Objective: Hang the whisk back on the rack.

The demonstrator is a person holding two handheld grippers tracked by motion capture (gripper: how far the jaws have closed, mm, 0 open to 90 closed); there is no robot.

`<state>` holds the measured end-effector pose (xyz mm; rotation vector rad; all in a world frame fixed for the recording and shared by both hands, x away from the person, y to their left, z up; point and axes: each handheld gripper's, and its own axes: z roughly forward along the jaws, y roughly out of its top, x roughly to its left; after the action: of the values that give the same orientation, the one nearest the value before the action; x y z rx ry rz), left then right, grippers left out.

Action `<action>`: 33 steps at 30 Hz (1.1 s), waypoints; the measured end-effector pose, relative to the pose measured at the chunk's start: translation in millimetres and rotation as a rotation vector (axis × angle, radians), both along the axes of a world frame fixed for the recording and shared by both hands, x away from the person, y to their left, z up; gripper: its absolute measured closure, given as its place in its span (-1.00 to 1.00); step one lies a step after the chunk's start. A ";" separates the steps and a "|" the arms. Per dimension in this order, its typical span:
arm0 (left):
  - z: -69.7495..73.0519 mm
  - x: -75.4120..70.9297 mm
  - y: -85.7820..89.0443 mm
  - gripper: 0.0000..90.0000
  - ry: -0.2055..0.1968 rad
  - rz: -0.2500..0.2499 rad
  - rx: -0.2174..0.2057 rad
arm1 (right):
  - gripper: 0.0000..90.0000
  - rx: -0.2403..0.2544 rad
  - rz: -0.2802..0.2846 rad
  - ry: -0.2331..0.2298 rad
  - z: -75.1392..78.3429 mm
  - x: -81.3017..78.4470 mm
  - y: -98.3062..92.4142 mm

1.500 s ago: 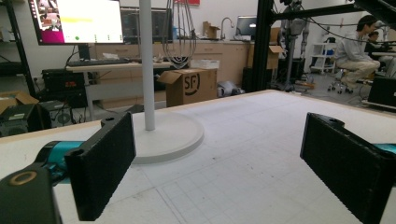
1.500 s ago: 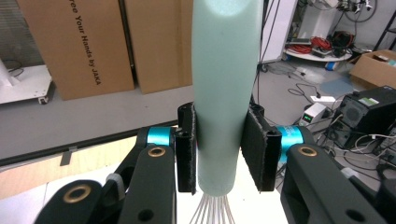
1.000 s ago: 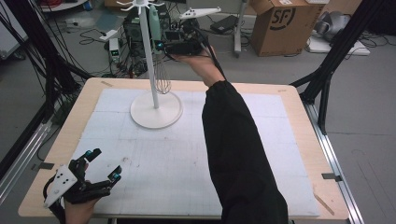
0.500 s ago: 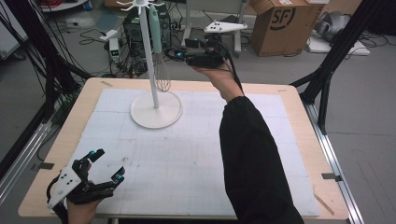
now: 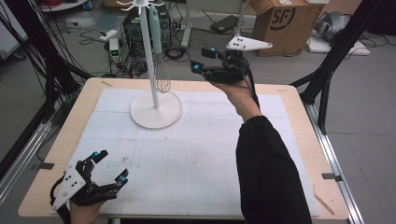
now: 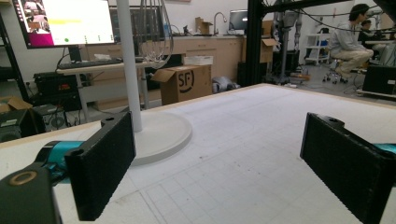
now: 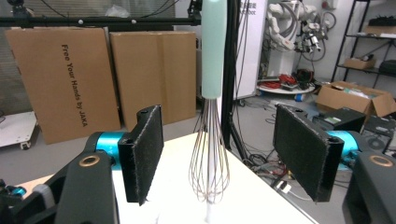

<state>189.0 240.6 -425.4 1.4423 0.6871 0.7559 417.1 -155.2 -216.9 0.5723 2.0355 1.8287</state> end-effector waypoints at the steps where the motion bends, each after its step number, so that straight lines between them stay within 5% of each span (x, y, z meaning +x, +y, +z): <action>1: 0.0 -0.2 -0.4 -0.76 -0.001 0.000 0.001 | -0.28 0.004 -0.007 -0.005 -0.8 -3.2 -3.2; 14: -0.8 -3.0 -7.7 -0.76 -0.006 -0.009 0.016 | -0.35 0.067 -0.060 -0.042 -18.6 -46.3 -46.4; 33: -2.1 -0.9 -8.9 -0.76 -0.002 0.003 0.023 | -0.46 0.104 -0.140 0.008 -90.6 -90.1 -112.3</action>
<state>188.0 231.7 -427.4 1.4613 0.6811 0.7691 327.0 -267.4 -307.5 0.7329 1.8630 1.8598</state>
